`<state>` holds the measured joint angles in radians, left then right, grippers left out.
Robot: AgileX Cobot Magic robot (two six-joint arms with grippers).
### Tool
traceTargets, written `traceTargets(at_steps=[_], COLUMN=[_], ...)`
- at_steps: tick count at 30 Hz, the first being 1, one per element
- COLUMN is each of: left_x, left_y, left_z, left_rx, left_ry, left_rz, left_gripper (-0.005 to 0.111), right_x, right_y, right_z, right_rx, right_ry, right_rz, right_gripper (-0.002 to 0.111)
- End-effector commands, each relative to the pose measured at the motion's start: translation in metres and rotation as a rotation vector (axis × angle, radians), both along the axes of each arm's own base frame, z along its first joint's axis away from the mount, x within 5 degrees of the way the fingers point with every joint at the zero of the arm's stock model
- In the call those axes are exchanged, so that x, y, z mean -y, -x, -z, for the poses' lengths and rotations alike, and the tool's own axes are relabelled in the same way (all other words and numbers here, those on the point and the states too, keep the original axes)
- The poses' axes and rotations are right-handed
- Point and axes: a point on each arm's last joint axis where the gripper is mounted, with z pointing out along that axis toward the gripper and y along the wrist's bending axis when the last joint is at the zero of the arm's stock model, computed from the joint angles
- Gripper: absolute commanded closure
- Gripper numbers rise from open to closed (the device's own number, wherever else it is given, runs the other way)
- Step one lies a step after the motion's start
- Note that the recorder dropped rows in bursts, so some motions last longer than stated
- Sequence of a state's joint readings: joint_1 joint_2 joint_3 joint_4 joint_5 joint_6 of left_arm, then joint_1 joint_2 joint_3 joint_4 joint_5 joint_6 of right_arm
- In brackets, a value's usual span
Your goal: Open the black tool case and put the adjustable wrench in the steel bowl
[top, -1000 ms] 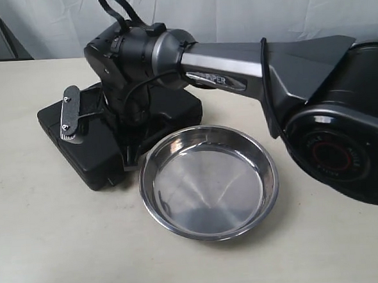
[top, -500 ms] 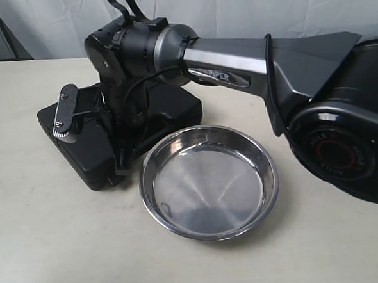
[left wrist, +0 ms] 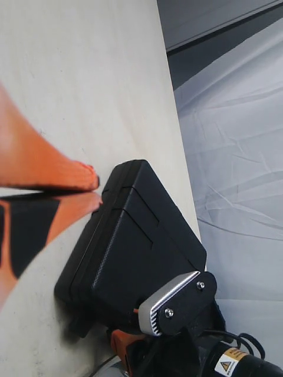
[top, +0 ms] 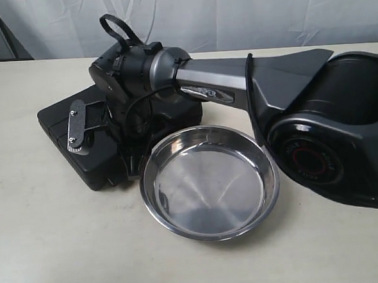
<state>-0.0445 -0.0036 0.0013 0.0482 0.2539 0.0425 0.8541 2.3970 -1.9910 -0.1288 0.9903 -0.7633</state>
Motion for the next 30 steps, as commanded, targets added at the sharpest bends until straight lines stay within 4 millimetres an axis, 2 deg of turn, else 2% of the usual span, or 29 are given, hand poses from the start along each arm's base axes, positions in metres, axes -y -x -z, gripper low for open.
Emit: traceTargets(at_steps=[1, 6, 9, 11, 12, 18, 30], left_x=[0.000, 0.000, 0.000, 0.000, 0.000, 0.000, 0.000], left_y=[0.000, 0.000, 0.000, 0.000, 0.000, 0.000, 0.000], left_z=[-0.002, -0.002, -0.002, -0.002, -0.002, -0.002, -0.002], left_rx=[0.013, 0.013, 0.013, 0.013, 0.013, 0.013, 0.013], left_ry=[0.005, 0.005, 0.005, 0.005, 0.005, 0.005, 0.005], left_rz=[-0.002, -0.002, -0.002, -0.002, -0.002, -0.002, -0.002], left_gripper=[0.106, 0.106, 0.106, 0.106, 0.106, 0.106, 0.106], right_x=[0.002, 0.001, 0.002, 0.003, 0.003, 0.006, 0.003], right_y=[-0.002, -0.003, -0.002, -0.001, -0.001, 0.002, 0.003], right_z=[0.016, 0.019, 0.019, 0.019, 0.019, 0.014, -0.026], right_rx=[-0.016, -0.019, -0.026, -0.037, -0.041, -0.063, -0.018], right_ry=[0.025, 0.028, 0.038, 0.048, 0.047, 0.056, -0.052], right_rz=[0.006, 0.005, 0.007, 0.009, 0.011, 0.044, 0.064], right_gripper=[0.071, 0.074, 0.091, 0.106, 0.109, 0.109, 0.109])
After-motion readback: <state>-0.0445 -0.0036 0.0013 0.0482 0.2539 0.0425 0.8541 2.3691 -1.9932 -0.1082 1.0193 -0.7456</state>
